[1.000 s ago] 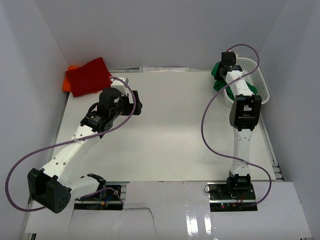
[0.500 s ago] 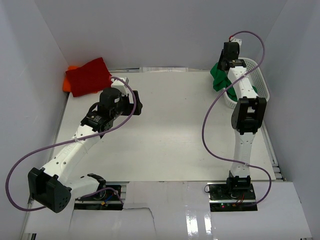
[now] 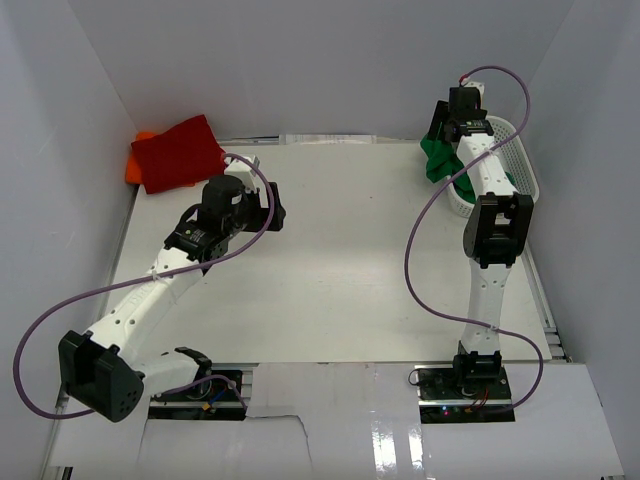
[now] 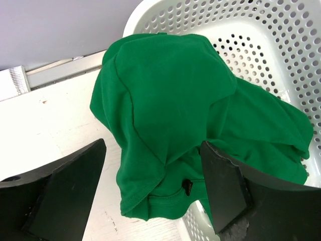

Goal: Fold and stack the t-shirts
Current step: Grab crumpled tshirt from bin with the right arm, then move the tshirt to the center of the board, then flatten out the tshirt

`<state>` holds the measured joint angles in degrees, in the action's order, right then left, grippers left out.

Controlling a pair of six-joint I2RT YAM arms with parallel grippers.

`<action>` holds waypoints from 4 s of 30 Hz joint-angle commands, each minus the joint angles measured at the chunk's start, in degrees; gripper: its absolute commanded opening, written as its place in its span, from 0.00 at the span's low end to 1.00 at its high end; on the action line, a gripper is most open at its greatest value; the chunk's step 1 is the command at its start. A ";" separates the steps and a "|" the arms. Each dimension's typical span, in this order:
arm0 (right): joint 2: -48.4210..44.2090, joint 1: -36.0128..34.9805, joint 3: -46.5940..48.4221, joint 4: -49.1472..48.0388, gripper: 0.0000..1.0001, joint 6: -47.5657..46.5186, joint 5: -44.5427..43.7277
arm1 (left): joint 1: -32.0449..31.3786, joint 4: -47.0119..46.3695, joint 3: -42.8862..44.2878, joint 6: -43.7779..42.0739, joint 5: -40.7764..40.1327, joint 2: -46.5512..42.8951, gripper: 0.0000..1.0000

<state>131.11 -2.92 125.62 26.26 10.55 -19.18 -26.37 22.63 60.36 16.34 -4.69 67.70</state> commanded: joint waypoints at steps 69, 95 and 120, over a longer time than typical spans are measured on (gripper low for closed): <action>-46.12 -24.59 -33.94 0.63 0.94 9.14 44.33 | 0.27 1.53 0.20 0.80 -6.81 -2.66 0.98; -38.83 -40.94 -62.34 -2.26 0.67 7.56 10.40 | 8.96 10.77 8.46 14.69 9.70 17.37 0.97; -28.20 -35.75 -58.65 -8.59 0.56 7.38 8.54 | 10.37 12.35 12.06 11.52 7.32 18.34 0.98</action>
<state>102.04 -38.98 65.95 20.64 17.69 -10.52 -16.23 34.92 72.36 28.56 3.05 89.03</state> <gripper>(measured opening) 0.568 0.977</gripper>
